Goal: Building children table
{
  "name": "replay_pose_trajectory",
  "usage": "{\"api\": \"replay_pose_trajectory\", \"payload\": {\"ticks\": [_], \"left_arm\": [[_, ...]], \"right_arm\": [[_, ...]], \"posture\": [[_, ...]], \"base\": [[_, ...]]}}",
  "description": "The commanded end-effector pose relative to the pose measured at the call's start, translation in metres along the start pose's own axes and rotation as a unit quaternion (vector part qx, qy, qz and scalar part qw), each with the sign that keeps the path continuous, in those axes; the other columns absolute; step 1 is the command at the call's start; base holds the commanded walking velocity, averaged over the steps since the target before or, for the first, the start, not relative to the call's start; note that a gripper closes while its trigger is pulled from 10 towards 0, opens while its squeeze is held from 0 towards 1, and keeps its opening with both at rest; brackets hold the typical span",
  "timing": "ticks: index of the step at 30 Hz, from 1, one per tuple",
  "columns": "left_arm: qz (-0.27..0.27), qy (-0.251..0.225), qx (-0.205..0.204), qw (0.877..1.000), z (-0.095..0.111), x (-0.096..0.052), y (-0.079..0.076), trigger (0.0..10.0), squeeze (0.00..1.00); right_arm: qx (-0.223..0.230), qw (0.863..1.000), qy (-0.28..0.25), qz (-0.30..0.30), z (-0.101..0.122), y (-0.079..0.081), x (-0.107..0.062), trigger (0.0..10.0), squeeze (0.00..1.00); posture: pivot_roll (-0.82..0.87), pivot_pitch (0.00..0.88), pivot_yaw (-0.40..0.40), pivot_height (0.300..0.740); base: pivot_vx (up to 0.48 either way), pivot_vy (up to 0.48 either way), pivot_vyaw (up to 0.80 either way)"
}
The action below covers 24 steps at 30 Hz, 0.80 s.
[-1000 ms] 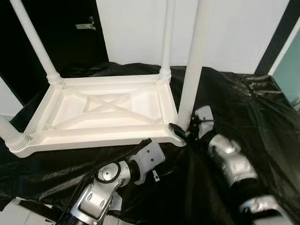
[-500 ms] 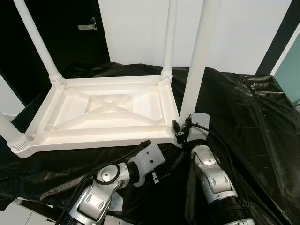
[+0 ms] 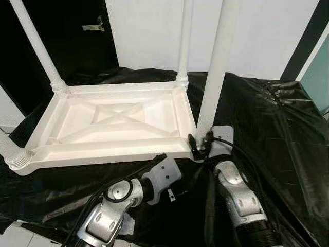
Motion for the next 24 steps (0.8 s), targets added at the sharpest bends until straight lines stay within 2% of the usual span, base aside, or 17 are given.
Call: {"api": "replay_pose_trajectory", "payload": {"ticks": [1,2,3,7,9,10,13,17,18,20,24], "left_arm": [[0.008,-0.004,0.003,1.0,0.004,0.0,0.001,10.0,0.0],[0.008,-0.004,0.003,1.0,0.004,0.0,0.001,10.0,0.0],[0.009,-0.004,0.003,1.0,0.004,0.0,0.001,10.0,0.0],[0.009,-0.004,0.002,1.0,0.004,0.0,0.001,10.0,0.0],[0.01,-0.004,0.002,1.0,0.004,0.0,0.002,10.0,0.0],[0.01,-0.004,0.002,1.0,0.004,0.0,0.002,10.0,0.0],[0.011,-0.003,0.004,1.0,0.005,-0.001,0.005,10.0,0.0],[0.012,-0.004,0.005,1.0,0.005,-0.001,0.005,10.0,0.0],[0.014,-0.004,0.006,1.0,0.005,-0.001,0.007,10.0,0.0],[0.015,-0.004,0.006,1.0,0.005,-0.001,0.007,10.0,0.0],[0.019,-0.004,0.004,1.0,0.007,-0.002,0.01,10.0,0.0]], "right_arm": [[-0.001,1.0,-0.017,0.024,0.001,-0.007,-0.005,10.0,1.0],[-0.001,1.0,-0.017,0.024,0.001,-0.007,-0.005,10.0,1.0],[-0.003,0.998,-0.023,0.052,0.0,-0.009,-0.007,10.0,0.0],[-0.009,0.995,-0.032,0.096,-0.002,-0.012,-0.01,10.0,0.0],[-0.028,0.986,-0.046,0.156,-0.003,-0.014,-0.013,10.0,0.0],[-0.028,0.986,-0.046,0.156,-0.003,-0.014,-0.013,10.0,0.0],[-0.041,0.976,-0.056,0.206,-0.004,-0.019,-0.011,10.0,0.0],[-0.045,0.972,-0.059,0.224,-0.003,-0.021,-0.008,10.0,0.0],[-0.053,0.962,-0.061,0.262,-0.001,-0.024,0.002,10.0,0.0],[-0.055,0.959,-0.059,0.27,-0.001,-0.025,0.005,10.0,0.0],[-0.067,0.942,-0.06,0.323,0.003,-0.024,0.015,10.0,0.0]], "posture": [[-0.03,0.0,-0.024,0.74],[-0.03,0.0,-0.024,0.74],[-0.03,0.0,-0.023,0.74],[-0.04,0.0,-0.021,0.74],[-0.04,0.0,-0.02,0.74],[-0.04,0.0,-0.02,0.74],[-0.03,0.0,-0.021,0.74],[-0.02,0.0,-0.02,0.74],[-0.02,0.0,-0.022,0.74],[-0.02,0.0,-0.022,0.74],[-0.01,0.0,-0.023,0.74]], "base": [[0.0,0.0,0.0],[0.0,0.0,0.0],[0.0,0.0,0.0],[0.0,0.0,0.0],[0.0,0.0,0.0],[0.0,0.0,0.0],[0.0,0.0,0.0],[0.0,0.0,0.0],[0.0,0.0,0.0],[0.0,0.0,0.0],[0.0,0.0,0.0]]}}
Point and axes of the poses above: a point about 5 cm out from each wrist's last joint towards the gripper, its own x axis pointing out of the wrist towards the gripper, its own z axis along the axis of the wrist's last joint, y = z × x, the point moved 2 cm from there along x, pointing out of the wrist towards the gripper, and after that the axes turned 13 degrees about -x, right-handed, at the moved point
